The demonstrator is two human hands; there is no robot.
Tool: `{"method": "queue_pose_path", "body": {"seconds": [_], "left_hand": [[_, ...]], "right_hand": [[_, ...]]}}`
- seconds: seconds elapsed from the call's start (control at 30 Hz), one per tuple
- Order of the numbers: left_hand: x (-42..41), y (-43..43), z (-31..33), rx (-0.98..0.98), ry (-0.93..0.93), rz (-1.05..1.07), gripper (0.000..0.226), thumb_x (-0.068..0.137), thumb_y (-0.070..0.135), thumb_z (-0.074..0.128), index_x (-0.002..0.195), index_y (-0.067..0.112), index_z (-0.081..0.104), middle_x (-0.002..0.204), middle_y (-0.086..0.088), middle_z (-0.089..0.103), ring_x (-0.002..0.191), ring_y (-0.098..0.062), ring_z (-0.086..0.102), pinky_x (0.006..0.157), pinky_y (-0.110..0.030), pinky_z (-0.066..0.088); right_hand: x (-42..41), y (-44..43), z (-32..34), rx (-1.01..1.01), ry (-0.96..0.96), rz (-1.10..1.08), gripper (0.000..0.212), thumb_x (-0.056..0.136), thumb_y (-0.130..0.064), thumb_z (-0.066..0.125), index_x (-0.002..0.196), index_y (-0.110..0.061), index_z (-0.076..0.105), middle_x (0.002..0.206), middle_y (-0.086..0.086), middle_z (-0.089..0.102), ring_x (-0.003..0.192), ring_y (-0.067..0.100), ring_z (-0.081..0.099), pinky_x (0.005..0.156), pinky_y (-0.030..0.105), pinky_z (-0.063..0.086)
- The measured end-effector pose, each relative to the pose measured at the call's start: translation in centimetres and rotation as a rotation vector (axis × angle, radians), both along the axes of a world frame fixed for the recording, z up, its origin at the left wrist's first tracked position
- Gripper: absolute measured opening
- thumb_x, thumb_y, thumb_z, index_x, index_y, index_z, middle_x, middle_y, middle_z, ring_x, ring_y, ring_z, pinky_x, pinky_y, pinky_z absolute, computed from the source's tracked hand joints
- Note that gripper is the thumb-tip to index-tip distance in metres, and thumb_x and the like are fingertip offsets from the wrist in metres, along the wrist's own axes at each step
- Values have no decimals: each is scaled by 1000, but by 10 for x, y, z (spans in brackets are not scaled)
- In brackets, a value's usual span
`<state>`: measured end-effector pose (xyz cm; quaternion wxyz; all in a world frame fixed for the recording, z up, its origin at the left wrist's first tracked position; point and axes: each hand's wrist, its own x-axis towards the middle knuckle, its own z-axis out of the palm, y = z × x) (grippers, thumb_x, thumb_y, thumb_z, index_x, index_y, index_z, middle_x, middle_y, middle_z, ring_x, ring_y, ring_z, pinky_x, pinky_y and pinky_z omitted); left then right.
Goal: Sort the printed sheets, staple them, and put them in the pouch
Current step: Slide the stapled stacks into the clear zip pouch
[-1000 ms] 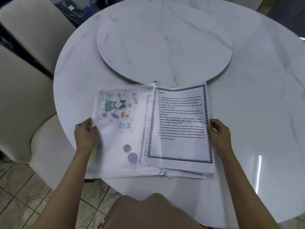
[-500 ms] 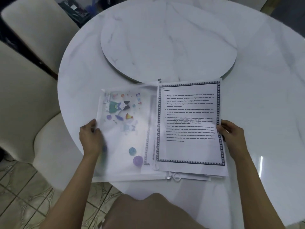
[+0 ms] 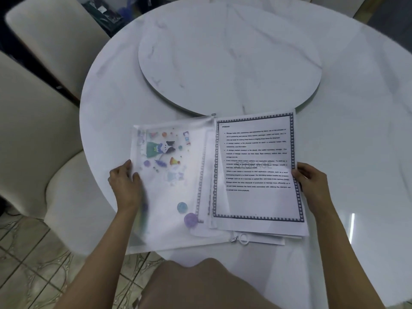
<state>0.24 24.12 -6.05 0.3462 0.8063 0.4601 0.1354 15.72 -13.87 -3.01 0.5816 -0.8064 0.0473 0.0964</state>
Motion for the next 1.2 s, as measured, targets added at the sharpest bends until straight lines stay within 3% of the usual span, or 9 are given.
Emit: {"method": "queue_pose_path", "body": {"seconds": [0.07, 0.27, 0.43, 0.6, 0.77, 0.87, 0.97, 1.1, 1.2], "left_hand": [[-1, -3, 1, 22, -7, -9, 43, 88, -1, 49, 131, 1, 49, 126, -25, 46, 116, -39, 45, 107, -40, 34], [-5, -2, 3, 157, 17, -100, 41, 90, -1, 47, 131, -1, 48, 126, -27, 43, 117, -42, 36, 100, -41, 31], [-7, 6, 8, 220, 69, -284, 45, 91, 11, 53, 135, 6, 44, 138, -19, 41, 127, -37, 33, 105, -47, 27], [-12, 15, 4, 287, 240, -536, 57, 87, 27, 61, 137, 10, 42, 147, -15, 35, 135, -35, 30, 106, -51, 28], [-14, 56, 9, 292, 291, -510, 57, 88, 25, 59, 139, 8, 40, 149, -16, 31, 137, -34, 28, 110, -46, 25], [-11, 95, 9, 276, 341, -483, 57, 89, 25, 59, 139, 7, 38, 150, -17, 29, 138, -33, 26, 113, -46, 24], [-6, 124, 10, 210, 363, -471, 57, 90, 22, 58, 140, 5, 36, 151, -17, 26, 141, -32, 22, 114, -47, 23], [9, 109, 24, 181, 276, -432, 56, 88, 13, 60, 138, 0, 38, 147, -23, 30, 138, -35, 25, 113, -44, 24], [19, 42, 44, 57, 46, -444, 43, 90, 11, 55, 131, 1, 48, 136, -21, 48, 125, -34, 45, 102, -34, 33]], "right_hand": [[-1, -7, 0, 8, 7, -35, 21, 87, -3, 56, 104, -10, 66, 101, 10, 68, 94, 26, 63, 86, 34, 54], [-6, -22, -1, 7, 21, -91, 19, 87, -4, 56, 100, -15, 66, 103, 10, 68, 93, 25, 64, 79, 28, 55], [-14, -15, 5, 21, 15, -135, 30, 87, -2, 55, 85, -30, 66, 82, -13, 70, 79, 9, 65, 70, 15, 55], [-16, -13, 6, 1, -3, -175, 21, 88, -4, 55, 103, -14, 66, 89, -5, 68, 77, 8, 64, 68, 13, 55], [-19, -14, 12, 3, -15, -288, 21, 88, -3, 55, 107, -8, 62, 78, -12, 68, 76, 8, 63, 60, 7, 50], [-25, -11, 16, 3, 2, -300, 19, 88, -1, 55, 103, -10, 62, 67, -22, 69, 65, -3, 64, 59, 7, 50], [-33, 1, 12, -40, 32, -248, 18, 88, -3, 55, 102, -9, 64, 78, -11, 72, 69, 2, 66, 66, 15, 56], [-40, 23, 3, -199, 64, -190, 22, 87, -8, 56, 107, -10, 66, 101, 9, 69, 92, 24, 65, 91, 42, 51], [-44, 40, 1, -405, 40, -172, 24, 88, -9, 56, 110, -5, 64, 106, 14, 66, 96, 25, 60, 90, 31, 44]]}}
